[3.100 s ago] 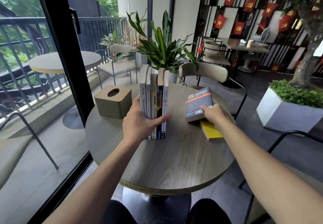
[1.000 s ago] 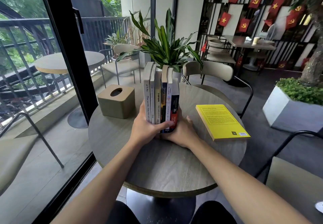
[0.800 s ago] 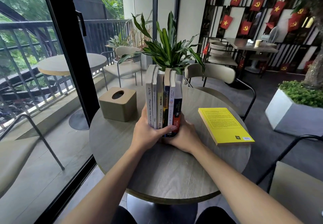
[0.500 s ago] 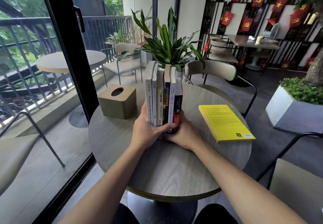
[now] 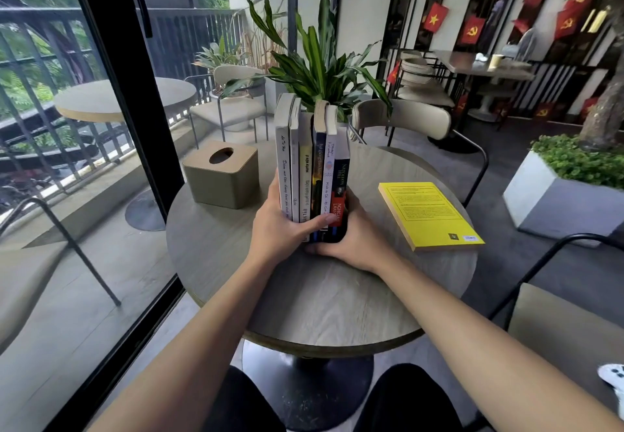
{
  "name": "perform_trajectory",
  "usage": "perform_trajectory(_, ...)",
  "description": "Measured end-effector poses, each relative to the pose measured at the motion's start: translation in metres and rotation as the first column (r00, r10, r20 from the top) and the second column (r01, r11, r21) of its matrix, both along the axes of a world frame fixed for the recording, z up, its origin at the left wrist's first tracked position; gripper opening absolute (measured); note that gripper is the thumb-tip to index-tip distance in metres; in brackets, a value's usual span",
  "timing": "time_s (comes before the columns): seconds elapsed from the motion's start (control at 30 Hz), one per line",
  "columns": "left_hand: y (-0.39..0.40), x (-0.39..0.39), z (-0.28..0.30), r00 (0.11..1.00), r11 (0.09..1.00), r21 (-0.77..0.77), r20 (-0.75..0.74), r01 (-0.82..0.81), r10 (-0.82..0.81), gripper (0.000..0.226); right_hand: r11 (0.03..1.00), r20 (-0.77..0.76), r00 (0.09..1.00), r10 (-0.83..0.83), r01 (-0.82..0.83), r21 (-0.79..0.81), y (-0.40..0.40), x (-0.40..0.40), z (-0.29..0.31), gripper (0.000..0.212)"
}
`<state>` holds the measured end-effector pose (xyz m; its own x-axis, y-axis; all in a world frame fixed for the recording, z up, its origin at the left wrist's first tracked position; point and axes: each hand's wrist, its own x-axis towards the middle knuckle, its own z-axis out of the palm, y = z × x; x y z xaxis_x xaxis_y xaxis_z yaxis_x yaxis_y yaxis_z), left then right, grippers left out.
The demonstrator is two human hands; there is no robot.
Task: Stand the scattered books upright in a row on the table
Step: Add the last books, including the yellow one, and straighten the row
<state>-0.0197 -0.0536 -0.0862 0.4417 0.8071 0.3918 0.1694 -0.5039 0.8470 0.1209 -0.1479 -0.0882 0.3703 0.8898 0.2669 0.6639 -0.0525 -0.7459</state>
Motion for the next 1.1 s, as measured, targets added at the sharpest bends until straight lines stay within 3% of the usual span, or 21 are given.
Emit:
perform_trajectory(0.1,0.0,0.0,0.0,1.0,1.0,0.003,0.005,0.002,-0.002,0.112,0.995,0.037,0.999,-0.026,0.03,-0.099,-0.01,0.001,0.002,0.124)
perform_trajectory(0.17,0.0,-0.001,0.001,1.0,1.0,0.01,0.002,0.01,-0.01,0.113,0.982,0.152,0.988,-0.025,0.052,-0.182,-0.023,0.005,0.008,0.13)
perform_trajectory(0.3,0.0,0.0,0.001,1.0,1.0,0.012,0.005,0.021,-0.021,0.113,0.984,0.357,0.932,-0.064,0.119,-0.135,-0.048,0.023,0.021,0.103)
perform_trajectory(0.4,0.001,0.0,-0.001,1.0,1.0,0.005,0.007,0.023,-0.023,0.111,0.963,0.438,0.877,-0.199,0.257,-0.076,-0.051,0.051,0.018,0.104)
perform_trajectory(0.53,0.004,0.0,-0.004,0.999,0.999,-0.003,0.006,0.032,-0.032,0.106,0.822,0.576,0.745,-0.337,0.531,-0.205,-0.056,0.082,0.01,0.101)
perform_trajectory(0.63,0.005,0.001,-0.005,1.0,1.0,0.004,-0.003,0.027,-0.027,0.101,0.686,0.545,0.745,-0.385,0.626,-0.371,-0.058,0.091,0.008,0.103)
perform_trajectory(0.77,0.005,0.002,-0.005,1.0,1.0,0.0,0.001,0.025,-0.025,0.1,0.517,0.474,0.756,-0.451,0.654,-0.552,-0.061,0.096,0.022,0.128)
perform_trajectory(0.87,0.005,0.001,-0.006,1.0,1.0,-0.003,0.002,0.02,-0.02,0.099,0.474,0.469,0.729,-0.498,0.682,-0.557,-0.062,0.098,0.031,0.144)
perform_trajectory(1.1,0.004,0.001,-0.005,0.999,1.0,-0.007,0.017,0.03,-0.029,0.097,0.415,0.401,0.728,-0.556,0.661,-0.625,-0.066,0.11,0.049,0.157)
